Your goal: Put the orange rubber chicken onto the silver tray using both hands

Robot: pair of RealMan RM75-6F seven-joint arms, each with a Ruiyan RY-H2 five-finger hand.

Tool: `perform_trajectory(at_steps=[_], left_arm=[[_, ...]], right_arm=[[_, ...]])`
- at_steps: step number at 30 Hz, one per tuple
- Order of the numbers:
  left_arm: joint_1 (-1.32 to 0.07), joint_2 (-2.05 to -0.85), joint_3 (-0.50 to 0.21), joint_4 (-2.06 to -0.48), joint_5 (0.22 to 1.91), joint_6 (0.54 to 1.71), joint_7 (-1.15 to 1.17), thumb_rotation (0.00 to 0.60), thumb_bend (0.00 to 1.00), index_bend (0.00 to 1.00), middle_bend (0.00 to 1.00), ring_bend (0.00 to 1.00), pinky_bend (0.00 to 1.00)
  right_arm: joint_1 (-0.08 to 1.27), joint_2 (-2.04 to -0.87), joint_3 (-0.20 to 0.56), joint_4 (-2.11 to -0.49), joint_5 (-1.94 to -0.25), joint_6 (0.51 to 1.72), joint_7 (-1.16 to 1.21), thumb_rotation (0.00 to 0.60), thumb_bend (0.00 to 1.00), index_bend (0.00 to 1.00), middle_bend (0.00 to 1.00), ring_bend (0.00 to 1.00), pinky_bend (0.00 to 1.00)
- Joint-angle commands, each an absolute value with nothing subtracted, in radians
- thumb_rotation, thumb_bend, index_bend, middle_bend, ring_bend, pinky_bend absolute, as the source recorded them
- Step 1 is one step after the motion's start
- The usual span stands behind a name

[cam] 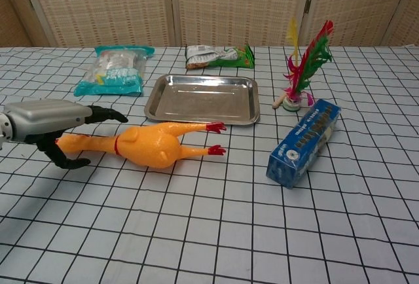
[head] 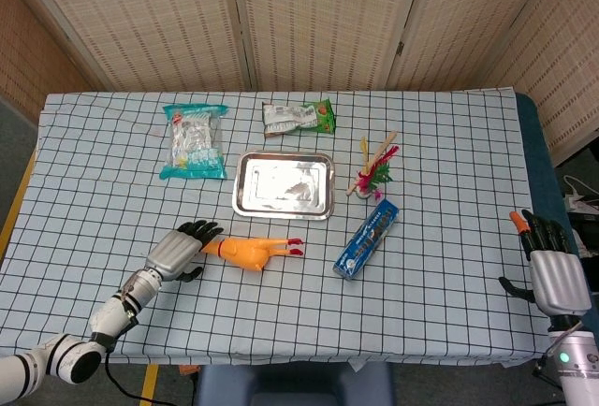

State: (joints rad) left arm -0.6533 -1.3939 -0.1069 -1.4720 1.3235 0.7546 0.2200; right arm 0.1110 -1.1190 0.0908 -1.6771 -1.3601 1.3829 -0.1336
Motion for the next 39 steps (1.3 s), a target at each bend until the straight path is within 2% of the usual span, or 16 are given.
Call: perform_trajectory(at_steps=[1,6,8,9,11,13,16,20,24,27,32,35,39], left_arm=[[-0.669,-1.415,-0.102,-1.451,1.328,0.749,0.205,0.6,0.38,0.0,0.0,0.0,0.12],[-0.688,-1.46,-0.096,-1.404,1.353,0.76,0.18,0.6,0.37,0.01,0.0,0.0,0.12],[-0.697,-1.48,-0.094,-1.375,1.36,0.762,0.173,0.6,0.38,0.07,0.01,0.0,0.12],[-0.701,-1.492,-0.094,-1.359,1.363,0.767,0.169,0.6,0.38,0.14,0.04,0.01,0.12],[-0.703,-1.508,-0.095,-1.338,1.37,0.78,0.155,0.6,0.39,0.28,0.13,0.05,0.14],[-0.705,-1.523,-0.093,-1.314,1.38,0.796,0.142,0.6,0.41,0.44,0.25,0.12,0.19],[-0.704,-1.541,-0.09,-1.289,1.396,0.823,0.124,0.6,0.44,0.59,0.42,0.23,0.24],[-0.703,-1.56,-0.088,-1.265,1.416,0.859,0.105,0.6,0.47,0.69,0.53,0.3,0.28],[-0.69,-1.577,-0.092,-1.245,1.433,0.92,0.085,0.6,0.57,0.81,0.69,0.42,0.37],[-0.678,-1.572,-0.09,-1.248,1.456,0.971,0.064,0.6,0.6,0.83,0.74,0.49,0.45],[-0.656,-1.55,-0.095,-1.282,1.481,1.055,0.064,0.6,0.6,0.84,0.75,0.53,0.55],[-0.652,-1.538,-0.096,-1.309,1.488,1.075,0.08,0.6,0.6,0.84,0.77,0.56,0.6],[-0.654,-1.521,-0.096,-1.356,1.481,1.071,0.117,0.6,0.6,0.84,0.77,0.57,0.63]], right_arm=[[0.11,-1.118,0.091,-1.678,-1.357,1.383,-0.133,0.6,0.12,0.0,0.0,0.0,0.0],[0.111,-1.114,0.092,-1.68,-1.352,1.379,-0.131,0.6,0.12,0.0,0.0,0.0,0.0],[0.111,-1.111,0.093,-1.682,-1.352,1.38,-0.128,0.6,0.12,0.0,0.0,0.0,0.0],[0.11,-1.11,0.093,-1.682,-1.352,1.382,-0.126,0.6,0.12,0.0,0.0,0.0,0.0],[0.109,-1.109,0.094,-1.681,-1.352,1.385,-0.121,0.6,0.12,0.0,0.0,0.0,0.0],[0.108,-1.107,0.096,-1.681,-1.351,1.387,-0.118,0.6,0.12,0.0,0.0,0.0,0.0],[0.106,-1.106,0.097,-1.682,-1.348,1.39,-0.115,0.6,0.12,0.0,0.0,0.0,0.0],[0.105,-1.105,0.096,-1.683,-1.351,1.393,-0.114,0.6,0.12,0.0,0.0,0.0,0.0],[0.102,-1.103,0.093,-1.688,-1.36,1.401,-0.111,0.6,0.12,0.0,0.0,0.0,0.0],[0.098,-1.102,0.09,-1.692,-1.37,1.409,-0.109,0.6,0.12,0.0,0.0,0.0,0.0],[0.109,-1.101,0.083,-1.705,-1.412,1.401,-0.075,0.6,0.12,0.0,0.0,0.0,0.0],[0.155,-1.058,0.082,-1.744,-1.453,1.333,-0.018,0.6,0.12,0.0,0.0,0.0,0.0],[0.253,-0.976,0.119,-1.835,-1.469,1.208,0.041,0.6,0.12,0.0,0.0,0.0,0.0]])
